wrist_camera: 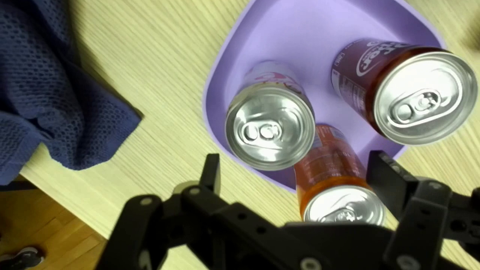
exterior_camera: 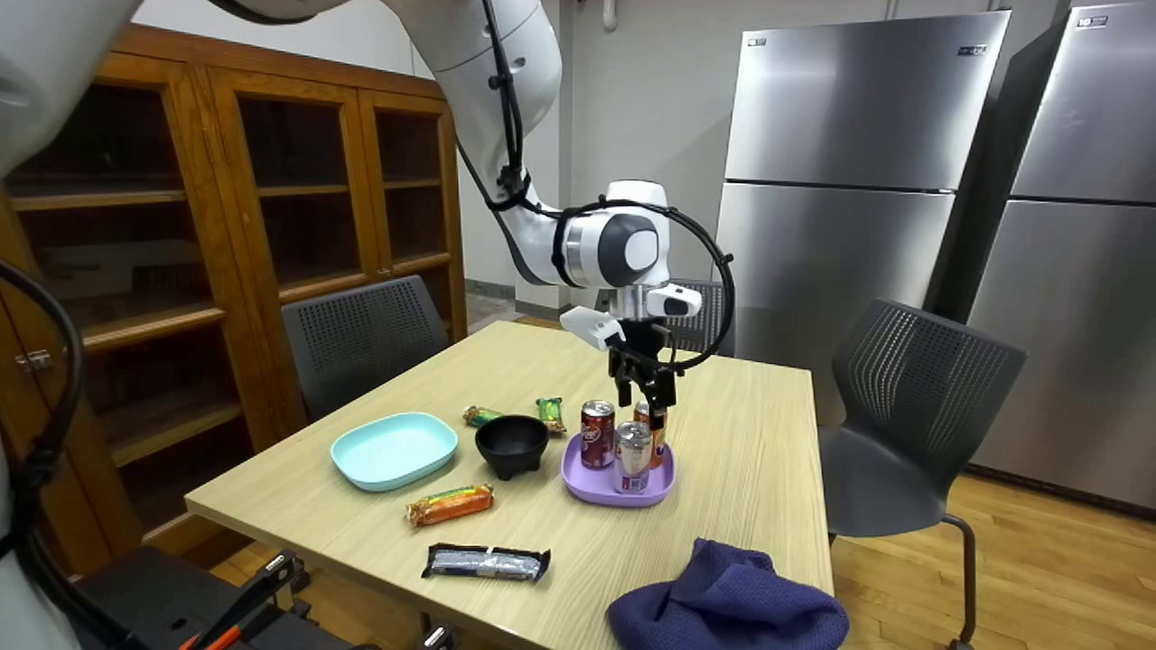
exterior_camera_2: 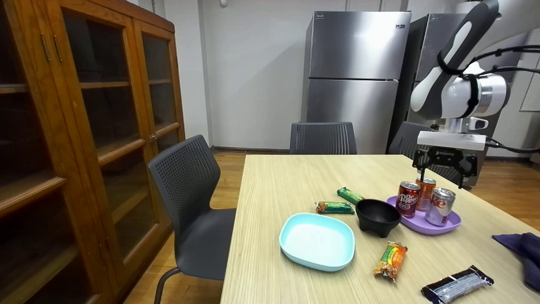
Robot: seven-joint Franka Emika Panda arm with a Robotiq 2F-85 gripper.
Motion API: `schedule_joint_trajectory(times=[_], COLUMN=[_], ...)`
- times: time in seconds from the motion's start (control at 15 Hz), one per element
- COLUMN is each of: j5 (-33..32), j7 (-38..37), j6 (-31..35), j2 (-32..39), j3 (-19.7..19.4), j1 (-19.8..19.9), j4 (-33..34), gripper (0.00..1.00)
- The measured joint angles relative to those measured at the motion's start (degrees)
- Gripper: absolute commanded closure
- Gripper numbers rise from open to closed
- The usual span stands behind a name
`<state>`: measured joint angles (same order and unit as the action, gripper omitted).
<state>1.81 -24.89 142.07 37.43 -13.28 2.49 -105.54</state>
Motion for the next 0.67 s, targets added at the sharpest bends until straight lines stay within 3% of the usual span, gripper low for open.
schedule_joint_trajectory(times=[0.33,0.67], j5=[0.0,0.0], j7=[1.8,8.1], j6=[0.4,3.4], j2=[-5.1,-12.0], j3=[-0.1,0.4], j1=[0.0,0.4], j4=[-2.4,-9.5], gripper=[0.00,0.00])
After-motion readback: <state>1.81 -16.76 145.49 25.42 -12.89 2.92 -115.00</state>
